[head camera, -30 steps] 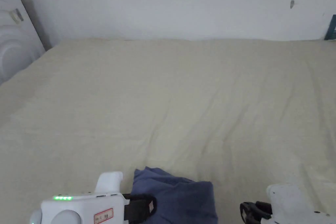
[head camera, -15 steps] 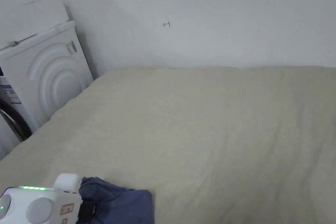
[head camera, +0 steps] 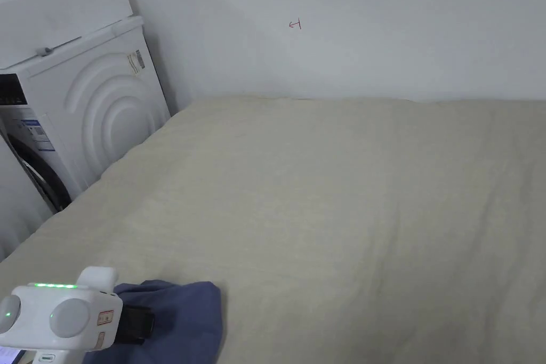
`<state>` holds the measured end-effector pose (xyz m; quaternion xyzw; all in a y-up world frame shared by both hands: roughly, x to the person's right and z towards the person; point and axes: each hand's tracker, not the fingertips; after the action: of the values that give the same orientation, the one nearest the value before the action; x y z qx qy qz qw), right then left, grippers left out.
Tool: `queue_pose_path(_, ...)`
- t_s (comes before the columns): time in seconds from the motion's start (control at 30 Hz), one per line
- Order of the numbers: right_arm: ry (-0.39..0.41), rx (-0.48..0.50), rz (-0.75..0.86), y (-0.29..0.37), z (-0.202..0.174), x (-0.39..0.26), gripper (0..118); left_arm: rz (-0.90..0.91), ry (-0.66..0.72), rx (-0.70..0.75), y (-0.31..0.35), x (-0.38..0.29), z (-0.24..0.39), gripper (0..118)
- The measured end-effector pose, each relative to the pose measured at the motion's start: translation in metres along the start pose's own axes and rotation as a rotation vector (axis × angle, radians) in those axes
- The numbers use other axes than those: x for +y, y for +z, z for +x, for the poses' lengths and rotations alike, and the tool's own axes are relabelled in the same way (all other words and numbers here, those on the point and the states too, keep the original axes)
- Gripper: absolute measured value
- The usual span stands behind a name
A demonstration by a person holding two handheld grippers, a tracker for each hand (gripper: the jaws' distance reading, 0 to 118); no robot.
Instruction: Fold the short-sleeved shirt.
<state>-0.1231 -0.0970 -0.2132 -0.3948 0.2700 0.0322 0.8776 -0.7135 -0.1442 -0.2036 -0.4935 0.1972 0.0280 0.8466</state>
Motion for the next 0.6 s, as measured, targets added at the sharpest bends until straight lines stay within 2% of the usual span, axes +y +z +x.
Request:
queue_pose_path(0.07, -0.003, 0.000, -0.001, 0.003, 0.000, 0.001, 6, 0.032, 0.056, -0.016, 0.021, 0.001, 0.005, 105)
queue_pose_path(0.1, -0.004, 0.006, -0.003, 0.005, 0.002, 0.001, 6, 0.099, 0.076, -0.030, 0.037, 0.002, 0.010, 99)
queue_pose_path(0.13, -0.006, -0.009, 0.009, 0.008, 0.001, 0.001, 6, 0.166, 0.091, -0.057, 0.055, 0.002, 0.017, 83)
queue_pose_path(0.17, -0.009, -0.015, 0.018, 0.013, 0.001, 0.001, 6, 0.220, 0.103, -0.064, 0.080, 0.003, 0.030, 61)
queue_pose_path(0.2, -0.013, -0.011, 0.025, 0.019, 0.001, 0.002, 6, 0.274, 0.094, -0.045, 0.100, 0.002, 0.042, 28)
queue_pose_path(0.23, -0.019, -0.006, 0.044, 0.024, 0.005, 0.001, 6, 0.338, 0.083, -0.009, 0.118, -0.002, 0.057, 10)
queue_pose_path(0.27, -0.024, -0.002, 0.059, 0.031, 0.007, 0.002, 6, 0.388, 0.071, 0.026, 0.139, -0.005, 0.073, 7)
queue_pose_path(0.37, -0.016, -0.037, 0.111, 0.053, 0.015, 0.003, 6, 0.470, 0.016, 0.008, 0.195, -0.022, 0.121, 0)
queue_pose_path(0.43, -0.039, -0.039, 0.147, 0.071, 0.023, 0.004, 6, 0.561, -0.035, 0.072, 0.229, -0.034, 0.157, 0)
queue_pose_path(0.53, -0.078, -0.072, 0.225, 0.102, 0.035, 0.004, 6, 0.632, -0.055, 0.022, 0.271, -0.047, 0.199, 0)
queue_pose_path(0.6, -0.055, -0.105, 0.276, 0.123, 0.037, 0.005, 6, 0.656, -0.018, 0.004, 0.291, -0.051, 0.225, 0)
